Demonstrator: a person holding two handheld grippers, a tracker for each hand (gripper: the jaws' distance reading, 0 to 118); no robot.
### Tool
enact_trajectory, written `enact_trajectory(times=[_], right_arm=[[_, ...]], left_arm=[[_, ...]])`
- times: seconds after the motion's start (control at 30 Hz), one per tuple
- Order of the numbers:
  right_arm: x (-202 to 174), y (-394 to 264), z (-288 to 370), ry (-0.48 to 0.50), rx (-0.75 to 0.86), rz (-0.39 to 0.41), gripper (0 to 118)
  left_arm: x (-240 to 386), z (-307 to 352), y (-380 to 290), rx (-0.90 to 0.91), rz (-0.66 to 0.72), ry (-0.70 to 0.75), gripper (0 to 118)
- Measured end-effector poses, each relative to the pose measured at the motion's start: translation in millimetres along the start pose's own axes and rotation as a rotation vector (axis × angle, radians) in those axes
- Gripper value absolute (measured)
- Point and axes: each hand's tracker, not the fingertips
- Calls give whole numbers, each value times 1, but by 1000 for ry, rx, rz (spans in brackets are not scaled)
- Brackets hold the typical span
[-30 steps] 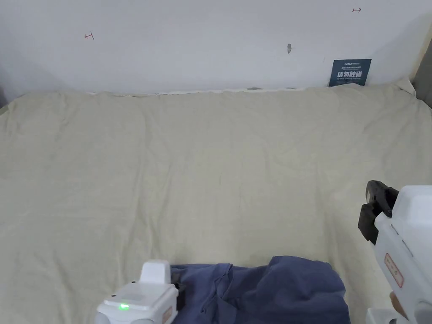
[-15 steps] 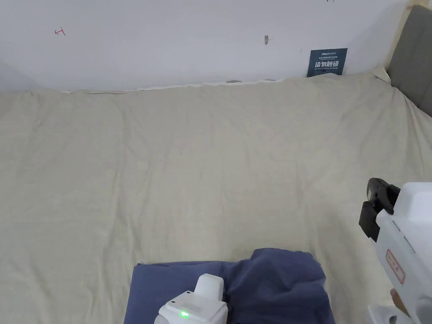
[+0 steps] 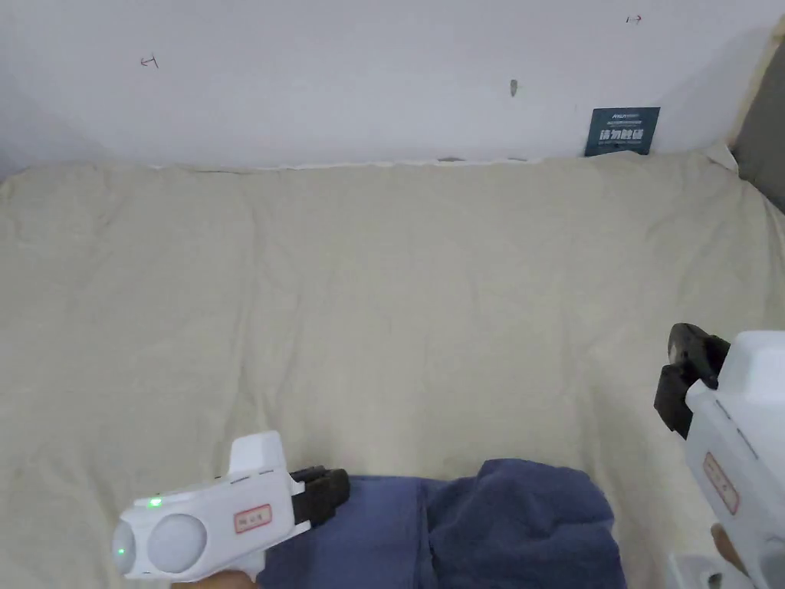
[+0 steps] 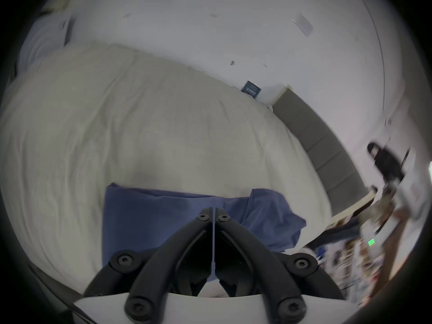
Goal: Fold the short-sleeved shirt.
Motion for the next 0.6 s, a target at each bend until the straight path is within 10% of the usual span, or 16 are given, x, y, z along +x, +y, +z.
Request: enact_trajectory(times=[0.17, 0.33, 0.5, 0.6], right_arm=[[-14, -1, -5, 33, -11, 9, 1], [-25, -3, -9, 47, -28, 16, 1], [-29, -3, -11, 50, -41, 24, 1], [-28, -4, -12, 57, -42, 29, 1]], left_arm=[[-73, 22, 14, -9, 140, 11, 17], [-113, 15, 8, -121, 199, -2, 116], [-142, -10, -3, -162, 242, -32, 116], [-144, -25, -12, -175, 256, -52, 96]])
